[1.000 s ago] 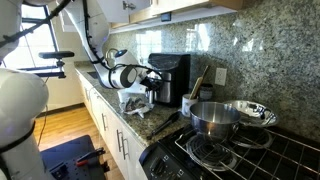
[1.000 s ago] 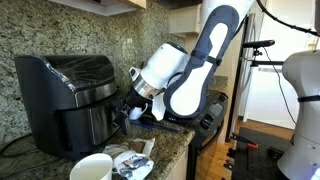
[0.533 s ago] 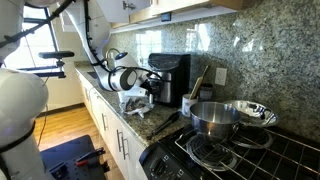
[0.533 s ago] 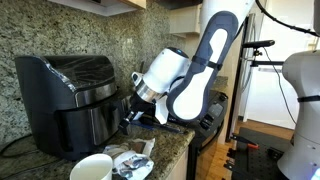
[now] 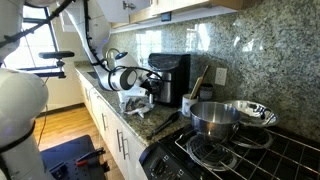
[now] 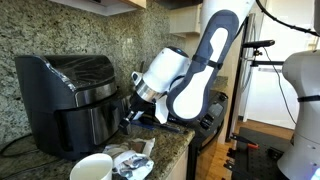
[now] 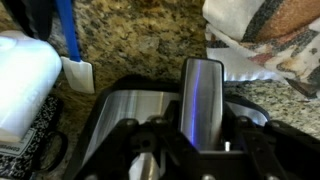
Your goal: Open and close the air fryer
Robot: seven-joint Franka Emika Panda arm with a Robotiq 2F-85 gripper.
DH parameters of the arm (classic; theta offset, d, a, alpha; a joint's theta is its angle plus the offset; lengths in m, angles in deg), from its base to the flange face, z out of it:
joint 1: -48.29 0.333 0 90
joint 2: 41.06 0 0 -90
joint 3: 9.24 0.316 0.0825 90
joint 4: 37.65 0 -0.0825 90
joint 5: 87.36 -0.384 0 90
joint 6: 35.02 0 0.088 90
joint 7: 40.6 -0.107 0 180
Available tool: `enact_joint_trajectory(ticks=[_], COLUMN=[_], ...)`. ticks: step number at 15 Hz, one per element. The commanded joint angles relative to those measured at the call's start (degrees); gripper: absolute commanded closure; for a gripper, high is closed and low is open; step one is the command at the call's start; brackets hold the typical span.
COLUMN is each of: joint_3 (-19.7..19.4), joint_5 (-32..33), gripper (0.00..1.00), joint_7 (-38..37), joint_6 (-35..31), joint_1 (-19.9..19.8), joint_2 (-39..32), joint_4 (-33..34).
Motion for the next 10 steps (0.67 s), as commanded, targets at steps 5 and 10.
enact_joint_trajectory(ticks=[5, 10], joint_3=[-8.6, -17.3], joint_5=[-3.4, -9.2], gripper=[0.84, 0.84], joint_7=[2.7, 2.0], joint_6=[-2.3, -1.5], joint_1=[8.8, 20.0], joint_2=[1.4, 0.6], joint_4=[-4.3, -4.3])
